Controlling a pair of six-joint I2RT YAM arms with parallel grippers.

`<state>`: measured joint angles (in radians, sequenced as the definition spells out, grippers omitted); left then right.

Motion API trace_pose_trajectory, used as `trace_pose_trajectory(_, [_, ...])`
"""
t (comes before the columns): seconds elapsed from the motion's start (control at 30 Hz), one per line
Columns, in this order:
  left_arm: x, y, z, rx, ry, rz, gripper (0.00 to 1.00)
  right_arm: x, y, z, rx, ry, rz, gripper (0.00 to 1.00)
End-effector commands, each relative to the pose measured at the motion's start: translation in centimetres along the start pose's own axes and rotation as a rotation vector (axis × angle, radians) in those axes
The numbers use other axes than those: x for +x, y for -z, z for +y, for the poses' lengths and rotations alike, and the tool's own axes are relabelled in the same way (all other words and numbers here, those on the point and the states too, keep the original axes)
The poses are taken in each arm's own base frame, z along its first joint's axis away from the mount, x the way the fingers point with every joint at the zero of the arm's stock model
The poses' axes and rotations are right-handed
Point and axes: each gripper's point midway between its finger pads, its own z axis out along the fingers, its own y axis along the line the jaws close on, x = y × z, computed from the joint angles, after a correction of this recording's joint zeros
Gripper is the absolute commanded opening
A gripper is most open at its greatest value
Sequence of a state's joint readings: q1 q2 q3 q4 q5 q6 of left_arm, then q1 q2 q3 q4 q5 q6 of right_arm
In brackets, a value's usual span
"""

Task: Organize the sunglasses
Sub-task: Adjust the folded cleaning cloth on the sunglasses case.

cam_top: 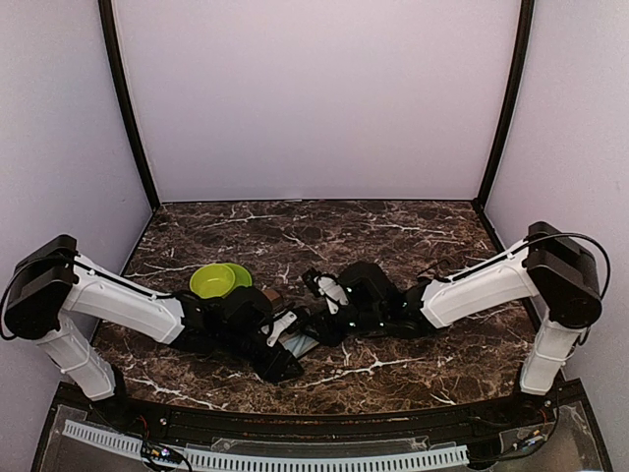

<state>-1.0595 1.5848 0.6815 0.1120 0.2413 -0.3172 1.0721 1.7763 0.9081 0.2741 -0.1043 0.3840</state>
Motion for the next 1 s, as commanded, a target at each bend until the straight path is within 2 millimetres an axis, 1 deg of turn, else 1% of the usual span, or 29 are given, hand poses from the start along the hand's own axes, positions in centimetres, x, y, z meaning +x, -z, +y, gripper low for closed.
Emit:
trace_pose_trajectory(0.0, [1.1, -0.8, -0.7, 0.000, -0.038, 0.054, 0.53, -0.5, -0.5, 0.0, -0.013, -0.031, -0.005, 0.32])
trace_pose_trajectory(0.13, [1.3, -1.2, -0.7, -0.031, -0.056, 0.064, 0.53, 0.5, -0.6, -0.3, -0.012, -0.039, 0.015, 0.32])
trace_pose_trajectory(0.33, [1.3, -1.4, -1.1, -0.060, -0.083, 0.072, 0.53, 1.3, -0.8, -0.7, 0.003, -0.051, 0.039, 0.31])
trace_pose_trajectory(0.43, [1.1, -1.2, -1.3, -0.072, -0.088, 0.065, 0.53, 2.2, -1.0, -1.1, 0.028, -0.056, 0.071, 0.28])
trace_pose_trajectory(0.57, [0.4, -0.7, -1.7, -0.069, -0.092, 0.039, 0.53, 3.0, -0.6, -1.4, 0.044, -0.061, 0.086, 0.27])
trace_pose_trajectory(0.73, [-0.4, 0.2, -2.6, -0.032, -0.102, -0.007, 0.53, 3.2, 0.1, -1.3, 0.051, -0.059, 0.081, 0.25])
trace_pose_trajectory(0.97, [0.0, 0.2, -2.7, -0.021, -0.097, 0.001, 0.53, 3.9, 0.4, -0.6, 0.039, -0.042, 0.093, 0.23])
